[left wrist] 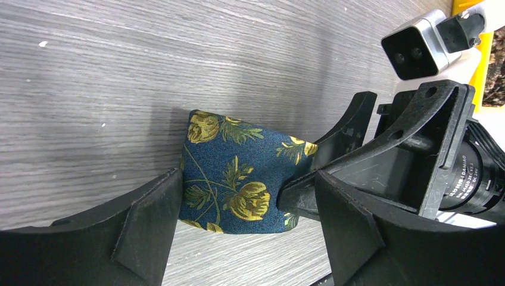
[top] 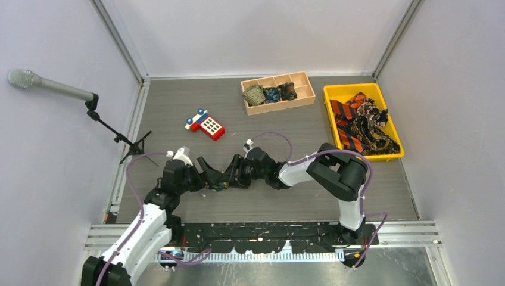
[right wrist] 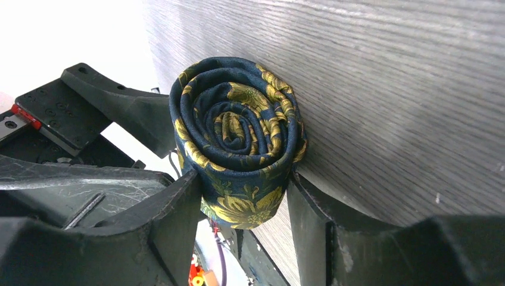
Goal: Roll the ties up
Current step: Pick up the tie at the center of the board.
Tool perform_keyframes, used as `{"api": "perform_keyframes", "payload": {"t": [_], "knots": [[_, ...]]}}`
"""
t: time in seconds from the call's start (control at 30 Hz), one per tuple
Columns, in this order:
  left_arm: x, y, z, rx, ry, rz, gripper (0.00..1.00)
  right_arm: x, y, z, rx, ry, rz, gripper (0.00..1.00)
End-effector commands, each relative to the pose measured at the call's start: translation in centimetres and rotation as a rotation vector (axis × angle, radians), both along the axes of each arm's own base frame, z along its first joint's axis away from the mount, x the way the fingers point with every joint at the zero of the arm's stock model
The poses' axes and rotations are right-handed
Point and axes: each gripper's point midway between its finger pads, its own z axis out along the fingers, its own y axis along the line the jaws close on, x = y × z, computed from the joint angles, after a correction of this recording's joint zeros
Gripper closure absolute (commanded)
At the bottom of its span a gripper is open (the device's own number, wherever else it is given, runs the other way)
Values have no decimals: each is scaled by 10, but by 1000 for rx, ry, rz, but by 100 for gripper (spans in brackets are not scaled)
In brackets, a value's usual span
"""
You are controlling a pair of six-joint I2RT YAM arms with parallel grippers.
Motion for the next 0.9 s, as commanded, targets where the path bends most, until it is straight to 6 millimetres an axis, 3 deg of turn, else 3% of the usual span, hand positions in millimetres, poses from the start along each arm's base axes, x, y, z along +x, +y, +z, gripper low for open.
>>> {"api": "perform_keyframes", "payload": {"t": [0.0, 0.23, 0.43, 0.63, 0.87], "knots": [[6, -12, 3, -63, -38, -47, 19, 7, -4, -16, -48, -8, -13, 44], [-4, -15, -4, -92, 3, -60, 22, 7, -5, -23, -47, 2, 2, 51], [-12, -7, -8, -84, 34, -9, 10, 5, -8, -31, -49, 3, 40, 55], [-13, 4, 1, -52, 3, 38, 6, 8, -13, -37, -26, 18, 61, 64], [-14, 4, 1, -57, -1, 36, 6, 15, -14, -26, -16, -6, 59, 78]]}}
